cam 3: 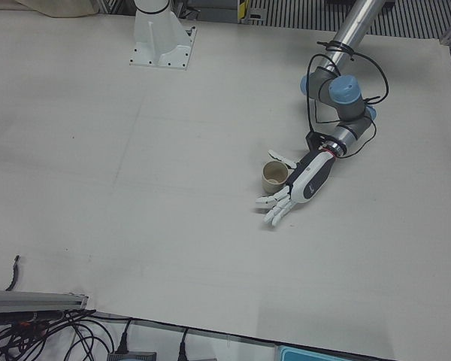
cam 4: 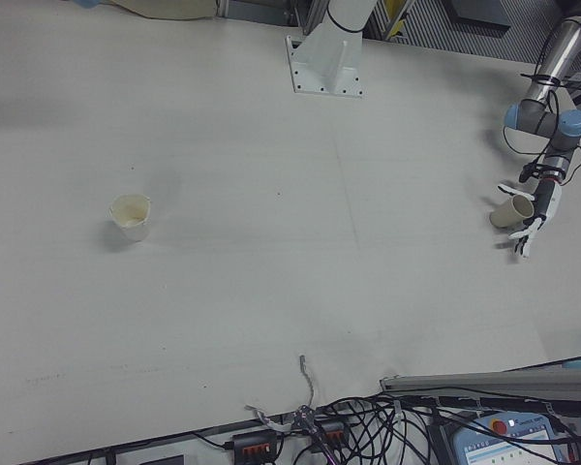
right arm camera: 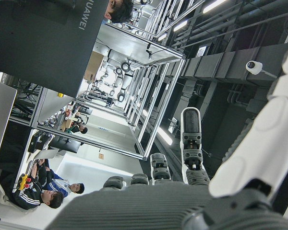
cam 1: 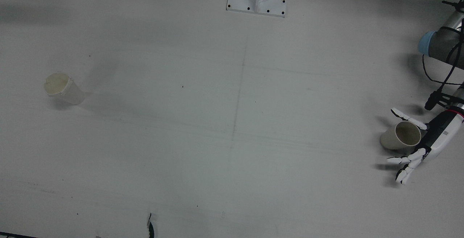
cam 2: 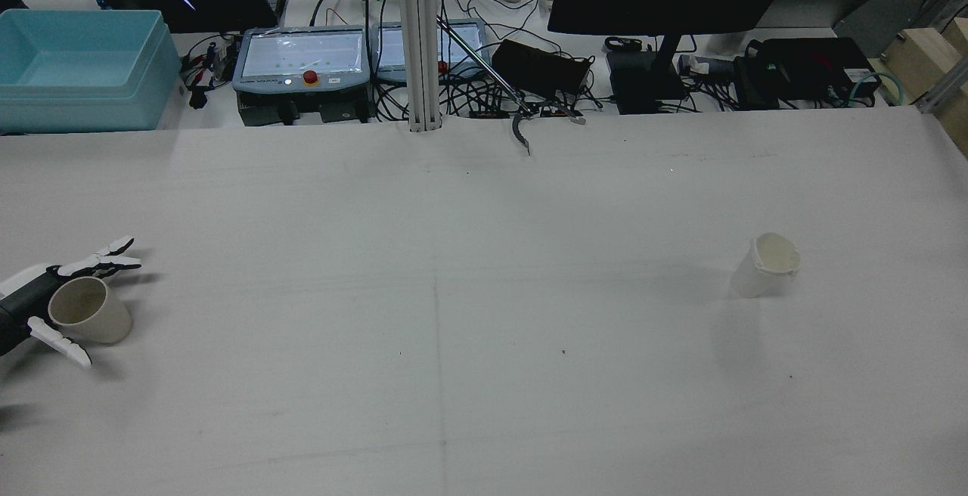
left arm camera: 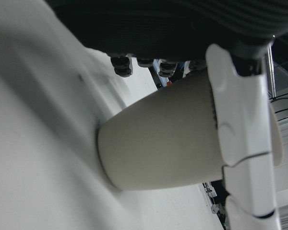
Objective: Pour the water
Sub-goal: 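Close the left hand fingers around the beige cup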
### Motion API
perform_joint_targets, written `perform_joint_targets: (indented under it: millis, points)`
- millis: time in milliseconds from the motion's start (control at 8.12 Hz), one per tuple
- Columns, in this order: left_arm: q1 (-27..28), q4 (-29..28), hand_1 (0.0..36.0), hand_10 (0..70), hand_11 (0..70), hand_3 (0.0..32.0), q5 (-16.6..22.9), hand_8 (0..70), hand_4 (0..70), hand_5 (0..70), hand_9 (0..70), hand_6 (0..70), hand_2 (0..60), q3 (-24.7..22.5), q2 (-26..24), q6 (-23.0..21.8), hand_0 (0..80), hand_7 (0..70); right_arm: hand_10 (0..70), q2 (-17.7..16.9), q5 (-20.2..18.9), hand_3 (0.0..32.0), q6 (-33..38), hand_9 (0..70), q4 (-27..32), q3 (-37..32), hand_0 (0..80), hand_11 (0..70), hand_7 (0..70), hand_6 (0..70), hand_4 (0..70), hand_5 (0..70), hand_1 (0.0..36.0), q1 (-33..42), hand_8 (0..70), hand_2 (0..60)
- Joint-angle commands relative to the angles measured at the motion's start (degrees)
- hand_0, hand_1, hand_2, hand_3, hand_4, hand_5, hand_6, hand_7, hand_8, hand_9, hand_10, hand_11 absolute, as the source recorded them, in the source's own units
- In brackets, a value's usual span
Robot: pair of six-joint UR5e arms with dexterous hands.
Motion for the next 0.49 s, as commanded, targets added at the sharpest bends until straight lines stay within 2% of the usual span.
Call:
perform_joint_targets:
  millis: [0,246,370]
  points:
    - [0.3,0.2,14.1,3.9,7.8,0.0,-0.2,0.0,22.6,16.7,0.0,3.5,0.0,1.3,-0.7,-0.4,63.8,4.0,0.9,0.0,0.0,0.0,0.0,1.3,0.0,0.0,41.8,1.7,13.6,6.1,17.0,34.6,6.5,0.0,0.4,10.0]
    - [0.2,0.4,15.1,3.8,7.8,0.0,-0.2,0.0,23.2,19.4,0.0,3.5,0.0,1.0,-0.7,-0.5,66.8,3.7,1.0,0.0,0.0,0.0,0.0,1.3,0.0,-0.2,41.8,1.9,13.8,6.3,17.0,35.0,6.5,0.0,0.5,9.7]
    - [0.2,1.1,15.1,3.9,8.0,0.0,-0.2,0.1,24.4,23.3,0.0,3.9,0.0,0.5,-0.7,-1.4,67.1,4.2,1.1,0.0,0.0,0.0,0.0,1.3,0.0,-0.2,41.7,2.0,13.8,6.3,17.1,35.0,6.4,0.1,0.5,9.7]
